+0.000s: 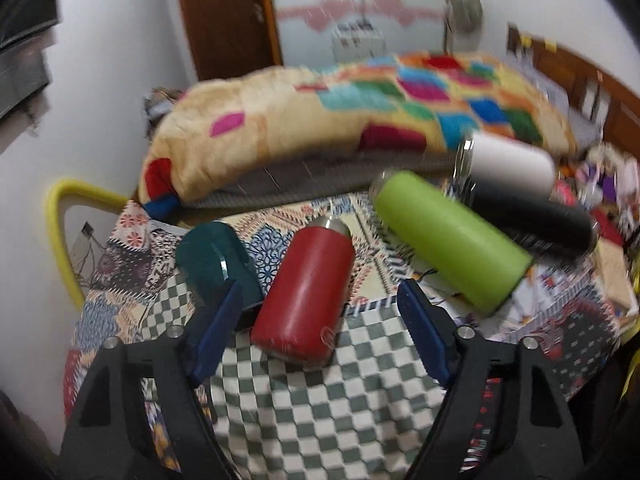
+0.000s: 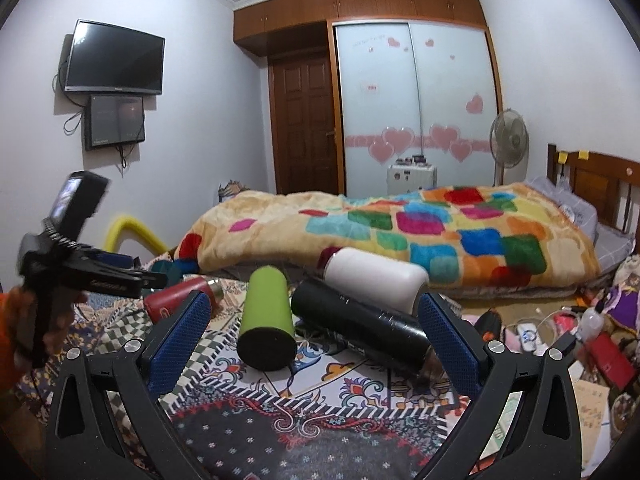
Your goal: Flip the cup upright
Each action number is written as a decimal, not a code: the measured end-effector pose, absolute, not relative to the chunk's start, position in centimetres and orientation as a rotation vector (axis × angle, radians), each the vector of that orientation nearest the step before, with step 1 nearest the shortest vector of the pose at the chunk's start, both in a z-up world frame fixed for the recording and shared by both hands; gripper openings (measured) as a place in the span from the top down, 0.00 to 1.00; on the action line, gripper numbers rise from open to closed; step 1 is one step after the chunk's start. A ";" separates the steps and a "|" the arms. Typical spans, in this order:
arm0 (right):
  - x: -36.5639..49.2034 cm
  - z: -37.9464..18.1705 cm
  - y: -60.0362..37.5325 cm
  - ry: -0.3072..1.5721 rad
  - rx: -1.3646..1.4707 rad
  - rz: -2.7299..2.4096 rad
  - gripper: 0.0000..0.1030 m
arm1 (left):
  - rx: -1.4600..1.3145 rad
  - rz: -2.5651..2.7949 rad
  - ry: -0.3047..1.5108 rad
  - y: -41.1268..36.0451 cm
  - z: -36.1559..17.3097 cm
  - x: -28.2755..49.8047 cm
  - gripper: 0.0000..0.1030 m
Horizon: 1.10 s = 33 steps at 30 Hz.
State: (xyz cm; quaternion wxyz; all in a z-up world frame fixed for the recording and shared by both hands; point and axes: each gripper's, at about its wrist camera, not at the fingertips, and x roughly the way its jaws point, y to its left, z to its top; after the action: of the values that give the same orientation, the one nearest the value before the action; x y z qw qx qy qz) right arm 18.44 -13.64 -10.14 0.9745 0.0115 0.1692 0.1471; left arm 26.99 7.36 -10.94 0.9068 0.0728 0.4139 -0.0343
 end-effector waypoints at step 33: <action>21.4 -13.2 -13.4 0.439 0.050 0.328 0.00 | 0.353 -0.058 1.155 5.7 -17.4 32.8 0.38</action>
State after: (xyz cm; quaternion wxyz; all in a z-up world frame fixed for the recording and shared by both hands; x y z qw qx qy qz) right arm 21.37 -13.43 -13.17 0.9623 0.0249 0.2169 0.1619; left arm 32.77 5.69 -17.37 0.8228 0.1657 0.5430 -0.0274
